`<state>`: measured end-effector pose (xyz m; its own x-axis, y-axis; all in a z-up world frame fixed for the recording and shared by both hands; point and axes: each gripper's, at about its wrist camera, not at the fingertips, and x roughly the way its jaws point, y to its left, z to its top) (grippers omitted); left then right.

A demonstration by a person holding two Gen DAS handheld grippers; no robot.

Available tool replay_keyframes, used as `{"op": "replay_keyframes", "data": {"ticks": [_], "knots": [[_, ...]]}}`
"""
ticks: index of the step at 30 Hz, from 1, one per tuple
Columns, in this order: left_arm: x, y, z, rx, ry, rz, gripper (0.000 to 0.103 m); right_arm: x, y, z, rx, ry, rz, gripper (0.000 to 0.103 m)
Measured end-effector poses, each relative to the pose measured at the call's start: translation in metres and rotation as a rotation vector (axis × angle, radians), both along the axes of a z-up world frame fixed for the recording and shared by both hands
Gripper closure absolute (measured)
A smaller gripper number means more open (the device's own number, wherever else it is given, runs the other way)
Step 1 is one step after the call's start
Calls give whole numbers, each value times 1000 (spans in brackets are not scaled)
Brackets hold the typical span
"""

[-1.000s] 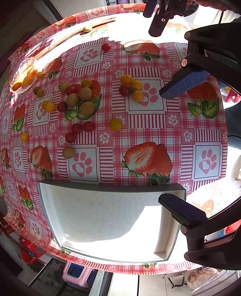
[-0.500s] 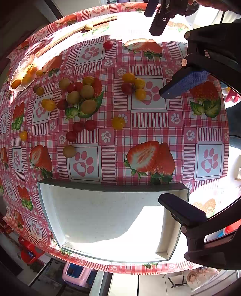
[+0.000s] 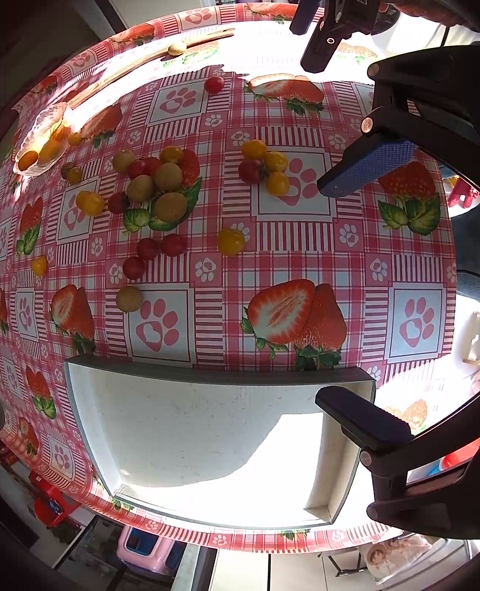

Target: Organize fruits

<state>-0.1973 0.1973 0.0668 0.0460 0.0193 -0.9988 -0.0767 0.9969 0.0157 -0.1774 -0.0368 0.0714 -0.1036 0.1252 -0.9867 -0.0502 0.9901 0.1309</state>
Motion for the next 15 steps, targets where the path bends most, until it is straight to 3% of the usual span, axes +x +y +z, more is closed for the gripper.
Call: {"op": "replay_keyframes", "data": {"ticks": [8,15], "knots": [[3,7,-9,1,13,14,0,-4,3,-7,-1,13,-6,0],[31,8,-26,5,-23,9,0,2,-1,-15,-4,1,-25,0]]}}
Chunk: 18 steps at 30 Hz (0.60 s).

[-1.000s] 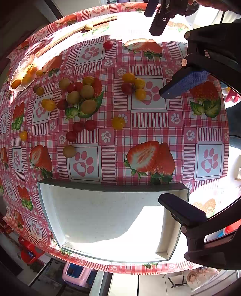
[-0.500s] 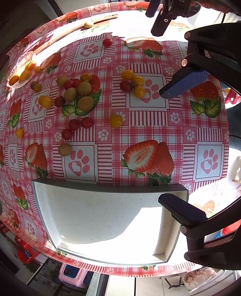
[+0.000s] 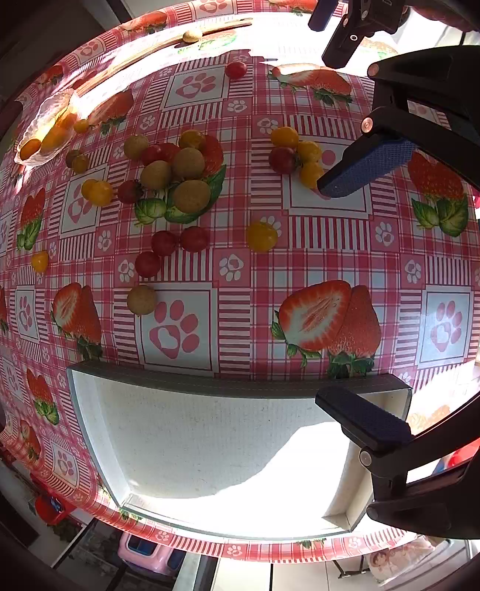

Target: Organize fruits

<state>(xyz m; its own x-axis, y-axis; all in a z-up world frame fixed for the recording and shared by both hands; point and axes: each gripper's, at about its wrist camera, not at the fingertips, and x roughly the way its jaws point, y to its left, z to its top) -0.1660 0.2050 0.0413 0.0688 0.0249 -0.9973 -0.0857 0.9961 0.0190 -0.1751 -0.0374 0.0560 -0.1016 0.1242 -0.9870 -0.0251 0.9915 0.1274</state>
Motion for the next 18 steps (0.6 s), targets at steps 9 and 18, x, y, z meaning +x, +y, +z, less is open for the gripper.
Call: {"op": "replay_keyframes", "data": {"ticks": [9,18], "knots": [[34,3,-28,-14,-27,-11,6,38,-4,-22,-6,-45,-44,0],[34,3,-54,-23,-14,-18,34,79,13,-37,-11,-98,-11,25]]}}
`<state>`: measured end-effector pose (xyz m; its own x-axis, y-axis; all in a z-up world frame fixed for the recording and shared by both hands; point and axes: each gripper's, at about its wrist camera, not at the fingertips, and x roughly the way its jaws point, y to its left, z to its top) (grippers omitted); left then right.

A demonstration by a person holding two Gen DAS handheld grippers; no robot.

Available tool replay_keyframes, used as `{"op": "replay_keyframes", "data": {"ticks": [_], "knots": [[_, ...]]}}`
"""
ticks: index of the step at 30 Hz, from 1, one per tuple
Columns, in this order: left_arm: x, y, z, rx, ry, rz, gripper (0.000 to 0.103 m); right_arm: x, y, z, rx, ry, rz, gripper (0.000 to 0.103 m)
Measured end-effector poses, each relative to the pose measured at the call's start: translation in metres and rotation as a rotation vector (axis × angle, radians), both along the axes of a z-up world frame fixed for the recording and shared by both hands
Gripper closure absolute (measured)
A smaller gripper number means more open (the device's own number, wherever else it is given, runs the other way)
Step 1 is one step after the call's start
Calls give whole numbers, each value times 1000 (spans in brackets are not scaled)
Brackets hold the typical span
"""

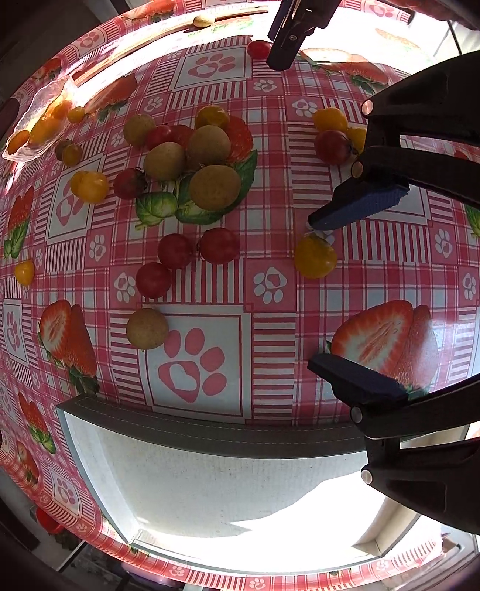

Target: Organize fruits

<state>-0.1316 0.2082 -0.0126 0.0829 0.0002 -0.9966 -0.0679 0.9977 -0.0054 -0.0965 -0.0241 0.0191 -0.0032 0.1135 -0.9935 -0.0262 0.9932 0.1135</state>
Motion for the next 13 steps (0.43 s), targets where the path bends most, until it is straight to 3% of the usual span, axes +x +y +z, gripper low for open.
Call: {"op": "replay_keyframes", "data": {"ticks": [4,6,7,8,9,13], "knots": [[-2,-12,2,-1,-16,-30,55,4,10,-9,-14,-11,21,36],[1,-19,2,-6,-25,-43,68,6,19,-8,-20,-31,41,54],[2,-21,1,-11,-29,-51,81,8,22,-8,-26,-33,47,60],[4,-23,1,-9,-32,-56,81,11,27,-8,-32,-34,52,74],[4,-28,1,-13,-37,-59,81,12,29,-8,-31,-32,53,80],[2,-25,8,-81,-63,-46,81,6,31,-6,13,-21,30,80]]}}
